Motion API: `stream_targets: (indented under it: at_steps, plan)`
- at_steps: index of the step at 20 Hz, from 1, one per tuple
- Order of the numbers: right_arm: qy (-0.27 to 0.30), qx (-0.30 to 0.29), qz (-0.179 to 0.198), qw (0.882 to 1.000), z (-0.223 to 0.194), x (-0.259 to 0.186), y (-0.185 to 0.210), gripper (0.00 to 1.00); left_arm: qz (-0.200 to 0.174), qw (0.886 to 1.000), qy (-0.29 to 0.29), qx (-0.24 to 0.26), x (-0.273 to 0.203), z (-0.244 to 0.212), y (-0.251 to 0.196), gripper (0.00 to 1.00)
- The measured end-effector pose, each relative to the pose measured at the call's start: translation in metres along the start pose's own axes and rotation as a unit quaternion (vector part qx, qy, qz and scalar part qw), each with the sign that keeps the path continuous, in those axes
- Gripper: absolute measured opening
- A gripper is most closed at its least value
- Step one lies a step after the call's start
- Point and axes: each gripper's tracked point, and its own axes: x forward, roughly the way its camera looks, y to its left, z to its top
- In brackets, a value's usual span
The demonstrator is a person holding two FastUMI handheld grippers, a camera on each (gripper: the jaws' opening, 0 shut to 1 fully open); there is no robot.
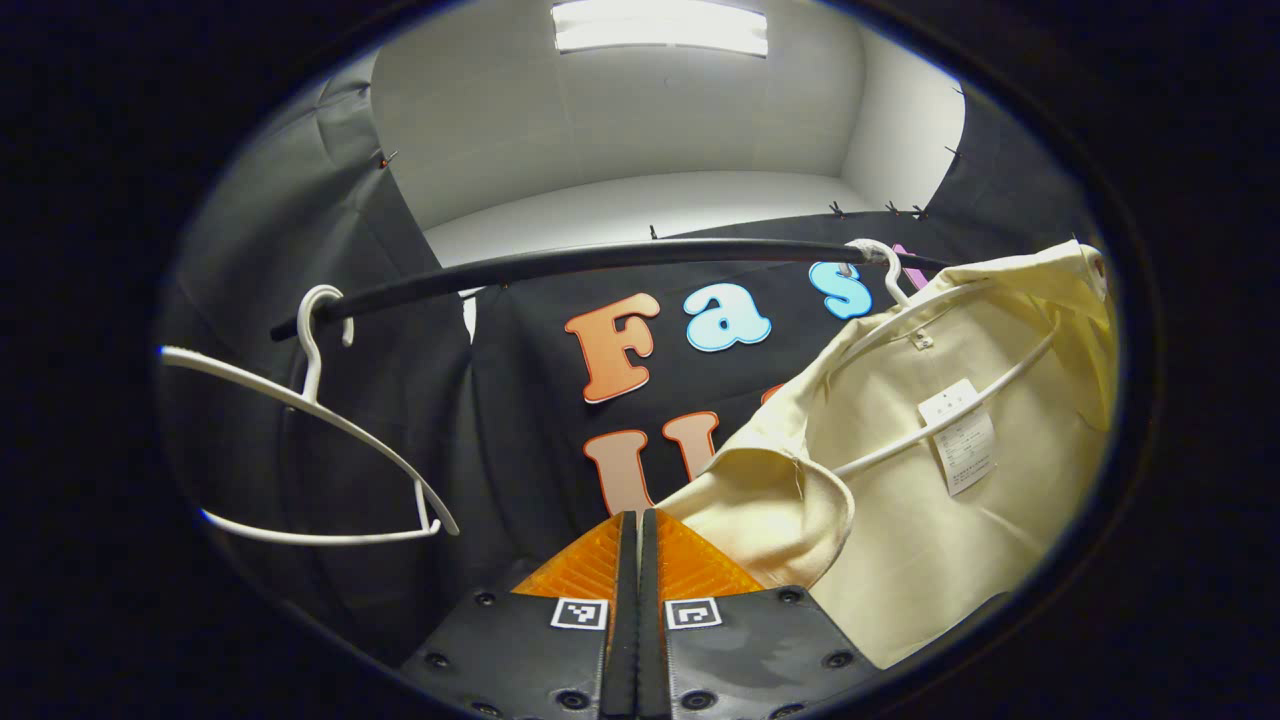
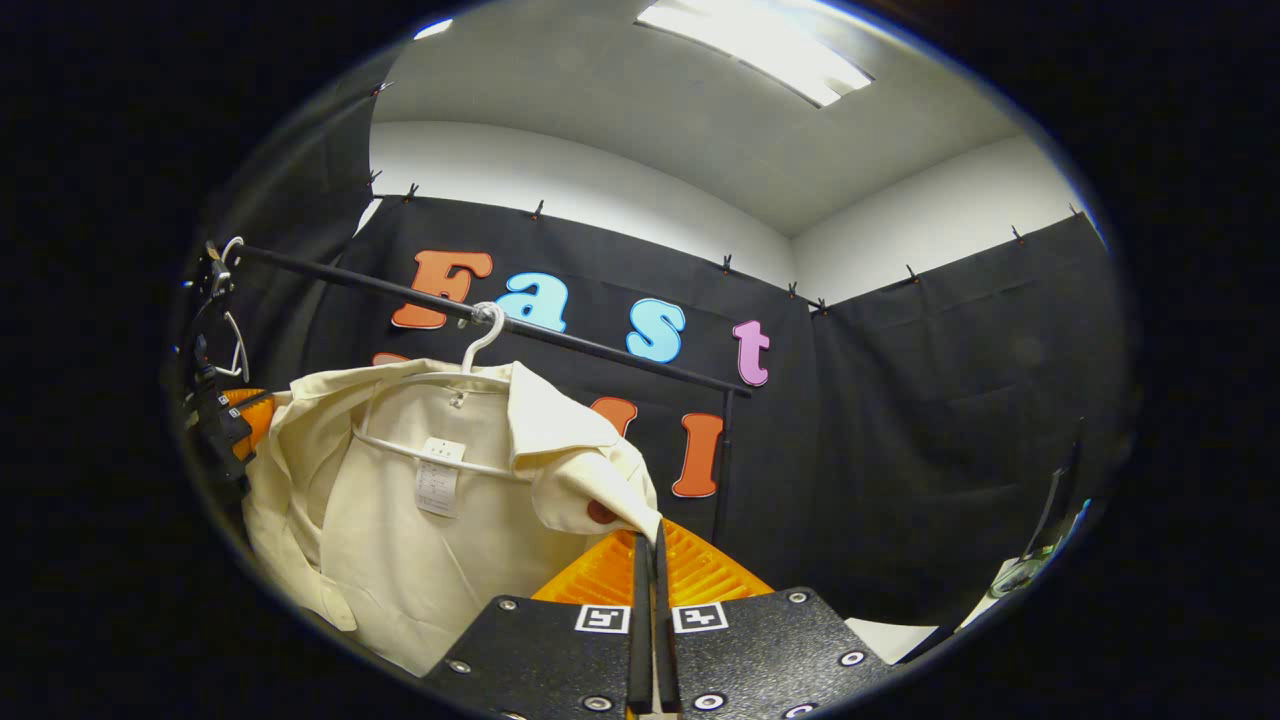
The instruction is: Grasp the clothes on the hanger with both hands and then place them into the laundry hamper below.
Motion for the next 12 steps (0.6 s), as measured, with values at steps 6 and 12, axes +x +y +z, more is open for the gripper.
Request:
stream_targets:
  at_steps: [6,12]
  plan:
    - [-0.027,-0.03,-0.022,0.999,0.028,0.012,-0.023,0.01,-0.009,0.999,-0.036,0.007,0.028,0.029,0.006,0.07]
    - [-0.011,-0.014,-0.012,1.0,0.014,0.017,-0.013,0.01,-0.146,0.983,0.005,-0.112,-0.021,0.008,-0.09,0.07]
